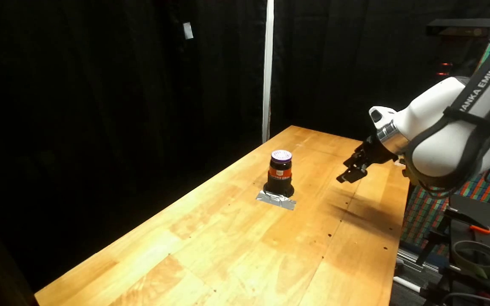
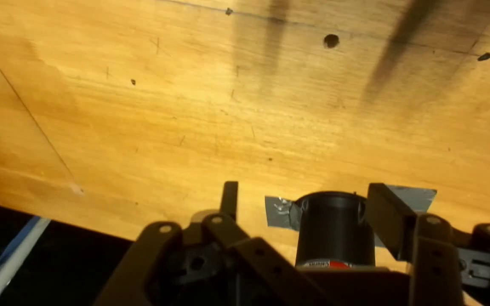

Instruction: Put an elastic band on the brown cup

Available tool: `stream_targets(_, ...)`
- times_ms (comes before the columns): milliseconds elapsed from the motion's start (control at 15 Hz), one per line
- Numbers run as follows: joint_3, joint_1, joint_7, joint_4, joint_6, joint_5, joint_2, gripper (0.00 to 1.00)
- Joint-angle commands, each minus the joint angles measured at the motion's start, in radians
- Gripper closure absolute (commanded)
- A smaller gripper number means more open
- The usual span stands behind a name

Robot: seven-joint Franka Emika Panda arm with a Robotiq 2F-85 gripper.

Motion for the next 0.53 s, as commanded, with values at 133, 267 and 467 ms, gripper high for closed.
stream_targets(133,-0.261,0.274,-0.403,0.048,-0.186,0.411,-0.049,0.00)
stream_targets(267,-0.312,0.329,-0.479,0.050,-0.199,0.498,-0.043,0.00)
stream_targets(467,-0.366,0.389,-0.522,0.050,-0.201,0.603,-0.040,0.00)
